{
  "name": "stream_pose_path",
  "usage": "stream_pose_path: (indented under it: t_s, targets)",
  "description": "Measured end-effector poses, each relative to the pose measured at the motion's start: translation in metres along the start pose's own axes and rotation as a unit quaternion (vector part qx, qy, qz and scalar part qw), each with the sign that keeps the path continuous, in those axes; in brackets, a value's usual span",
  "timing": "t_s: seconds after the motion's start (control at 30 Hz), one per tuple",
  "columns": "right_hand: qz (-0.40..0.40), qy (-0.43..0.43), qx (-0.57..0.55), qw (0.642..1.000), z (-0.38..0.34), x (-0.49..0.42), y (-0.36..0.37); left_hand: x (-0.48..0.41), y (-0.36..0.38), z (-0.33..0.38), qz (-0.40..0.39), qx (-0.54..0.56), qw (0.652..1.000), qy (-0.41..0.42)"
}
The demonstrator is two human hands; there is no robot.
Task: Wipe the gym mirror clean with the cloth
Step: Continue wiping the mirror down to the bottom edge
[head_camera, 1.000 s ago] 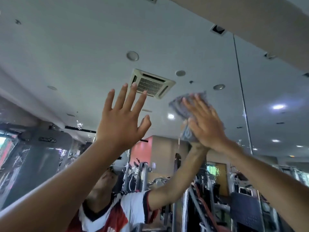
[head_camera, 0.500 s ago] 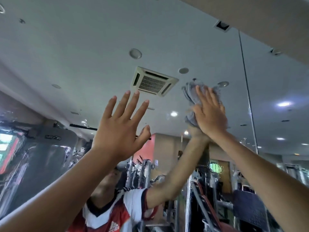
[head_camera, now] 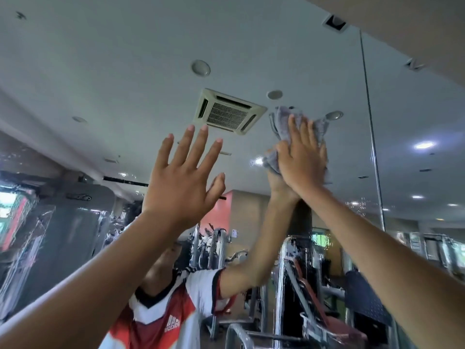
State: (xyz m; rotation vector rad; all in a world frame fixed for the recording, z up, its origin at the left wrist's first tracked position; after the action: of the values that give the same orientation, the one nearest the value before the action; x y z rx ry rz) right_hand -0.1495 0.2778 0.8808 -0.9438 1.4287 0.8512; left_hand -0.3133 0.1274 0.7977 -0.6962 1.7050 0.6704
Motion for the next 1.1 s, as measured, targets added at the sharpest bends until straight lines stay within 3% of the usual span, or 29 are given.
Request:
stream_pose_path:
  t_s: [0.1,0.2,0.27,0.37,0.43,0.5,0.57,0.63,0.7,0.77,0.83,0.9,1.0,1.1]
  targets:
    - [-0.051,-0.140,0.003,0.989,-0.025,0.035,0.011,-0.001,-0.001,-0.003,-0.008,0.008,1.000,0.003]
    - [-0.131,-0.303,0.021,0.944,0.001,0.066,0.000,0.000,-0.001,-0.002,-0.016,-0.002,1.000,0.000]
    - [-0.128,-0.261,0.017,0.957,0.022,0.049,-0.011,0.001,-0.001,0.000,-0.018,-0.007,1.000,-0.001]
    - [-0.061,-0.072,0.011,0.996,0.022,0.014,-0.013,0.001,-0.001,0.001,-0.015,-0.004,1.000,-0.001]
    - [-0.031,-0.026,0.008,0.999,0.001,0.015,-0.003,0.001,-0.001,-0.001,-0.013,0.001,1.000,0.003]
    - [-0.044,-0.114,0.001,0.993,-0.017,0.040,0.006,0.000,-0.002,-0.003,-0.003,0.010,1.000,0.002]
    - [-0.097,-0.251,0.017,0.963,-0.007,0.075,0.007,0.000,-0.002,-0.003,0.005,0.016,1.000,0.002]
    - [-0.135,-0.308,0.020,0.942,0.021,0.092,-0.005,0.001,-0.002,-0.002,0.005,0.016,1.000,-0.002]
    - [-0.131,-0.273,0.013,0.953,0.045,0.079,-0.017,0.001,-0.002,0.001,0.001,0.011,1.000,-0.009]
    - [-0.101,-0.182,0.019,0.978,0.047,0.051,-0.022,0.002,-0.002,0.005,-0.002,0.000,1.000,-0.017]
    - [-0.059,-0.079,0.024,0.995,0.031,0.023,-0.016,0.003,-0.002,0.007,-0.005,-0.001,1.000,-0.023]
    - [-0.025,-0.027,0.012,0.999,0.005,0.019,-0.005,0.003,-0.002,0.005,-0.010,-0.002,1.000,-0.016]
    - [-0.062,-0.144,-0.006,0.988,-0.016,0.059,0.009,0.006,-0.001,0.002,-0.012,0.004,1.000,-0.009]
    - [-0.119,-0.280,0.011,0.953,0.010,0.092,0.002,0.008,-0.002,0.002,-0.016,0.003,1.000,0.001]
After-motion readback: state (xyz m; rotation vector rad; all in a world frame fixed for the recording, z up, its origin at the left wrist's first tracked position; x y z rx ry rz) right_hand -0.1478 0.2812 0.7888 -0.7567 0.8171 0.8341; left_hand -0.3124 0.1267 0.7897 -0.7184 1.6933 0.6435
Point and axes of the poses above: each hand's wrist, its own x-axis away from the middle knuckle, its own y-axis out of the palm, z = x × y, the point moved 4 cm from there along -x, towards the middle knuckle, and after that the axes turned 14 degrees about -x, right-handed, at the moved point
